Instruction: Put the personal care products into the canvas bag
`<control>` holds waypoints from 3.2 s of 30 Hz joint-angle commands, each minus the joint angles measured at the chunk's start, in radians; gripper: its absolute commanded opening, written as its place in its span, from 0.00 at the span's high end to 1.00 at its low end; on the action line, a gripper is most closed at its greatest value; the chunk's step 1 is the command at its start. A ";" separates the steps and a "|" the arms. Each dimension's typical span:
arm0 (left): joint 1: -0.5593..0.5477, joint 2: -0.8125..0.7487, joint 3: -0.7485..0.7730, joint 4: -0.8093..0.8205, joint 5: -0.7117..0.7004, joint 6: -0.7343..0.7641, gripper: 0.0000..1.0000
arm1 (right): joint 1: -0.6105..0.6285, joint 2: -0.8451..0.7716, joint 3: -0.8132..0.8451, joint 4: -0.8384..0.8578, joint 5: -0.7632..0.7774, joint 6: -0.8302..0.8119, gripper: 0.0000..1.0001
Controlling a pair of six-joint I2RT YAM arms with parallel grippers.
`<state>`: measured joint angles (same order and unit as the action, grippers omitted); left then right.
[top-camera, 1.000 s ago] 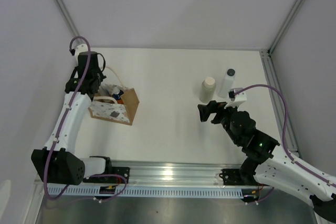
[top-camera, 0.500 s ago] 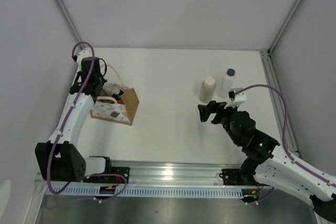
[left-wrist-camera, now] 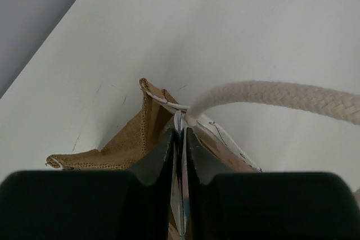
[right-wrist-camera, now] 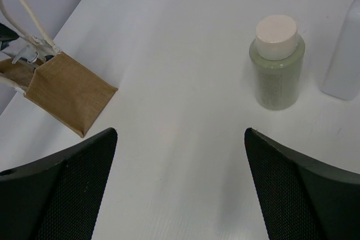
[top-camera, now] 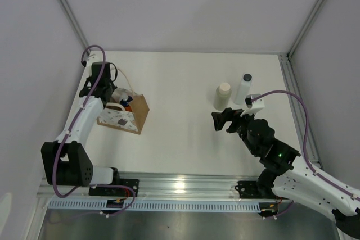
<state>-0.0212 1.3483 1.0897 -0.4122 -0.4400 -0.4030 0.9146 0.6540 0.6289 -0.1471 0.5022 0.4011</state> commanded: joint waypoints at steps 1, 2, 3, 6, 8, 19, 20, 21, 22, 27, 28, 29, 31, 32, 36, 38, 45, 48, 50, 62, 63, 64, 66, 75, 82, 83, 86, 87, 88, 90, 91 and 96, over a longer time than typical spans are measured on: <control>0.010 0.000 0.013 0.108 0.000 -0.025 0.81 | 0.000 -0.010 0.038 0.024 -0.010 0.016 0.01; 0.012 0.002 0.010 0.111 0.012 -0.026 0.72 | -0.002 -0.004 0.040 0.020 -0.010 0.016 0.01; 0.012 0.006 0.007 0.112 0.018 -0.033 0.68 | 0.000 -0.001 0.041 0.015 -0.008 0.016 0.01; 0.010 0.023 0.021 0.099 0.033 -0.037 0.65 | -0.002 -0.002 0.041 0.017 -0.007 0.016 0.00; 0.010 0.026 0.024 0.089 0.035 -0.037 0.62 | -0.002 -0.005 0.041 0.018 -0.008 0.016 0.01; 0.010 -0.093 0.076 -0.003 0.107 -0.057 0.11 | -0.002 -0.010 0.043 0.018 -0.017 0.021 0.01; 0.010 -0.107 0.084 -0.017 0.125 -0.050 0.09 | 0.000 -0.010 0.043 0.015 -0.016 0.019 0.01; 0.010 -0.126 0.114 -0.026 0.171 -0.045 0.05 | 0.000 -0.010 0.043 0.015 -0.016 0.019 0.01; 0.010 -0.133 0.125 -0.039 0.194 -0.036 0.04 | 0.000 -0.010 0.043 0.017 -0.014 0.019 0.01; 0.007 -0.236 0.191 -0.089 0.291 -0.022 0.02 | -0.003 -0.007 0.041 0.017 -0.013 0.018 0.01; 0.006 -0.253 0.200 -0.089 0.340 -0.017 0.02 | -0.003 -0.005 0.041 0.017 -0.013 0.016 0.01; 0.004 -0.270 0.210 -0.094 0.368 -0.019 0.02 | -0.003 -0.005 0.041 0.018 -0.013 0.015 0.01; -0.023 -0.319 0.210 -0.077 0.450 -0.019 0.02 | -0.002 -0.005 0.041 0.018 -0.010 0.010 0.01; -0.042 -0.333 0.210 -0.073 0.477 -0.022 0.01 | -0.003 -0.005 0.045 0.015 -0.007 0.008 0.01; -0.243 -0.373 0.197 -0.027 0.486 -0.027 0.01 | -0.003 -0.027 0.051 -0.009 0.048 0.007 0.01; -0.330 -0.379 0.171 0.024 0.472 -0.022 0.01 | -0.003 -0.051 0.043 -0.008 0.076 0.005 0.01; -0.626 -0.252 0.091 0.233 0.423 0.061 0.01 | -0.003 -0.079 0.025 0.003 0.110 0.008 0.01; -0.643 -0.123 0.107 0.286 0.483 0.073 0.01 | -0.002 -0.093 0.026 -0.008 0.127 0.015 0.01; -0.660 -0.016 0.133 0.306 0.517 0.090 0.01 | -0.003 -0.109 0.022 -0.008 0.130 0.015 0.01; -0.737 0.416 0.414 0.341 0.520 0.200 0.01 | -0.002 -0.202 -0.001 0.001 0.137 0.010 0.01; -0.741 0.431 0.423 0.360 0.526 0.207 0.01 | -0.003 -0.200 -0.001 0.003 0.137 0.012 0.01; -0.746 0.465 0.446 0.365 0.537 0.216 0.01 | -0.003 -0.194 0.000 0.000 0.136 0.012 0.01; -0.764 0.514 0.516 0.327 0.541 0.239 0.01 | -0.002 -0.191 0.000 0.000 0.139 0.012 0.01; -0.787 0.716 0.743 0.254 0.549 0.303 0.01 | -0.003 -0.195 0.000 -0.002 0.134 0.013 0.02; -0.796 0.785 0.780 0.234 0.528 0.311 0.01 | -0.003 -0.182 0.000 0.003 0.124 0.013 0.02; -0.796 0.790 0.788 0.222 0.520 0.320 0.01 | -0.003 -0.180 0.000 0.000 0.125 0.012 0.02; -0.798 0.804 0.803 0.210 0.520 0.328 0.01 | -0.003 -0.183 0.003 0.001 0.119 0.015 0.02; -0.798 0.805 0.802 0.210 0.523 0.329 0.01 | -0.002 -0.185 0.002 0.001 0.119 0.013 0.02; -0.799 0.810 0.803 0.211 0.535 0.332 0.01 | -0.003 -0.185 0.002 0.000 0.121 0.013 0.02; -0.804 0.821 0.814 0.211 0.547 0.339 0.01 | -0.003 -0.185 0.003 -0.002 0.121 0.013 0.02; -0.809 0.834 0.823 0.205 0.547 0.346 0.01 | -0.003 -0.186 0.003 -0.002 0.121 0.013 0.02; -0.824 0.891 0.909 0.145 0.511 0.371 0.01 | -0.003 -0.189 0.003 -0.003 0.122 0.012 0.02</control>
<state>-0.8230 2.2089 1.9160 -0.2394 0.0818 -0.0731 0.9142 0.4702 0.6285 -0.1669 0.6125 0.4103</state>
